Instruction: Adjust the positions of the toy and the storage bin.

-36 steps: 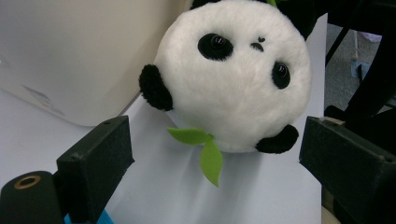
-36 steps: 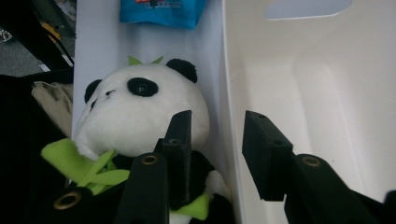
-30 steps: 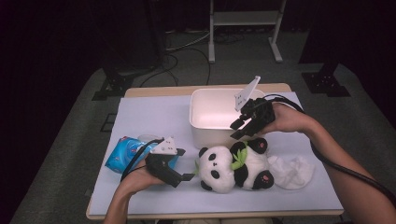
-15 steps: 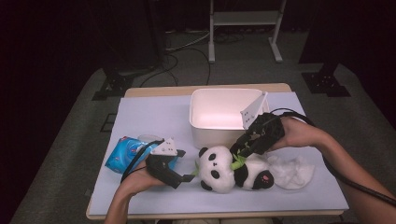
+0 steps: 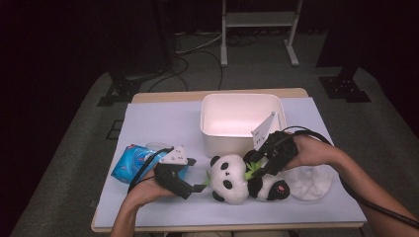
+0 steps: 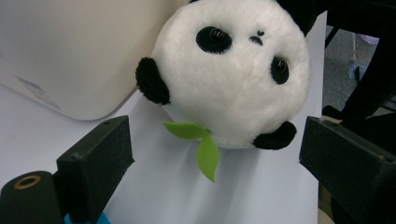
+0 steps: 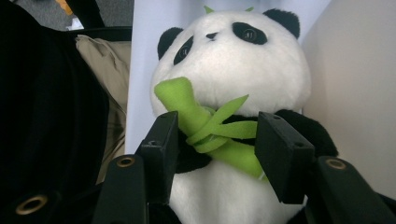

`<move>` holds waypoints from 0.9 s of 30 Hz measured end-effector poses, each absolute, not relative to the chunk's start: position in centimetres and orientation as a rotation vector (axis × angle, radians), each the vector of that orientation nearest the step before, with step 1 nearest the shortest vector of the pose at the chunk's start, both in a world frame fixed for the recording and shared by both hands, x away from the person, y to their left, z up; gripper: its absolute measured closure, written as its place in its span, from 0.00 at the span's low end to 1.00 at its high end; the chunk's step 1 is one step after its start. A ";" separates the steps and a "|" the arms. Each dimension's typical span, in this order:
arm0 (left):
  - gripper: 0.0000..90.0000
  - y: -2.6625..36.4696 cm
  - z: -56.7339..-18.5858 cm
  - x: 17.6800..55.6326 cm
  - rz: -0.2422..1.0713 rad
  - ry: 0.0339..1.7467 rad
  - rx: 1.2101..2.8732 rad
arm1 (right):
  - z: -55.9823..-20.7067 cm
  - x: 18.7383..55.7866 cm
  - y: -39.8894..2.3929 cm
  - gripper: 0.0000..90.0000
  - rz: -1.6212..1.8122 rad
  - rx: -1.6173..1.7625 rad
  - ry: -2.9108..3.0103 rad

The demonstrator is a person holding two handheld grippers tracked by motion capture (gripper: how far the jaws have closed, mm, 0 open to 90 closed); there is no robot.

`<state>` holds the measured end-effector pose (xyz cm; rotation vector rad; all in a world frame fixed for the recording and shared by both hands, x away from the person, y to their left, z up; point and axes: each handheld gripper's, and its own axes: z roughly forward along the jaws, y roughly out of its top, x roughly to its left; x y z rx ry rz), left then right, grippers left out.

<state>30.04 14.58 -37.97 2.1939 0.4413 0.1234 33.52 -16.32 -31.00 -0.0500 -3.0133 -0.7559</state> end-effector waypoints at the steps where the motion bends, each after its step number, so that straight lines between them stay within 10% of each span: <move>1: 0.10 14.6 -38.0 30.0 0.124 0.441 2.194 | -31.1 33.5 -16.3 0.53 -0.755 -0.051 -3.014; 27: 0.10 14.5 -38.3 30.3 0.118 0.452 2.198 | -33.2 34.0 -14.7 0.68 -0.693 -0.011 -3.004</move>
